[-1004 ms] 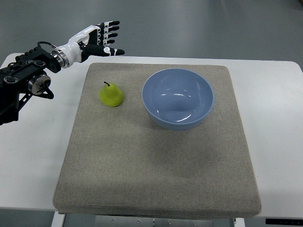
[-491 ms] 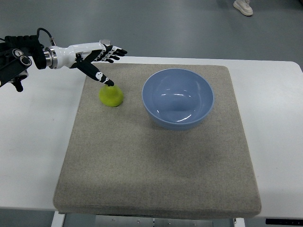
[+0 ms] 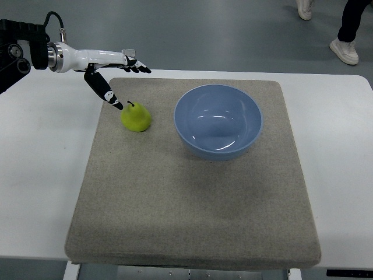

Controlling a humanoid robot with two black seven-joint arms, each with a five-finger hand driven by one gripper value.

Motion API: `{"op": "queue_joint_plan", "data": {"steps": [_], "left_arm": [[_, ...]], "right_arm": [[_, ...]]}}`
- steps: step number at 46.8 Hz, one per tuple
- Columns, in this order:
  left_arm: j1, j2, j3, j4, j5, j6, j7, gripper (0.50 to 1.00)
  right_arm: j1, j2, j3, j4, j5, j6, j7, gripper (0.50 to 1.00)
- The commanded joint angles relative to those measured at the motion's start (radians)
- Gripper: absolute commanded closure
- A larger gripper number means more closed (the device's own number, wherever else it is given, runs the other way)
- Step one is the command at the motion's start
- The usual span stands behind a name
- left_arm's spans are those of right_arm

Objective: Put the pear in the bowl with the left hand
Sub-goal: 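Swing the left hand over the yellow-green pear, fingers pointing down, then lower the left hand around the pear and close fingers on it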

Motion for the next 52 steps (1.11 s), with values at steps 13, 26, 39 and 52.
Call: {"op": "queue_joint_plan", "data": {"steps": [13,26,39,52], "left_arm": [[0.035,-0.053,0.018,0.01,0.176,0.025,-0.026,0.536],[0.056,-0.103,0.044,0.059,0.177,0.092,-0.025,0.536],[0.073,-0.111,0.044,0.062,0.169,0.092,-0.025,0.538],[0.078,-0.119,0.043,0.062,0.166,0.092,-0.025,0.632]], "right_arm": [[0.0,0.0,0.0,0.0,0.0,-0.001,0.0,0.574],[0.0,0.0,0.0,0.0,0.0,-0.001,0.0,0.574],[0.0,0.0,0.0,0.0,0.0,-0.001,0.0,0.574],[0.0,0.0,0.0,0.0,0.0,-0.001,0.0,0.574]]}}
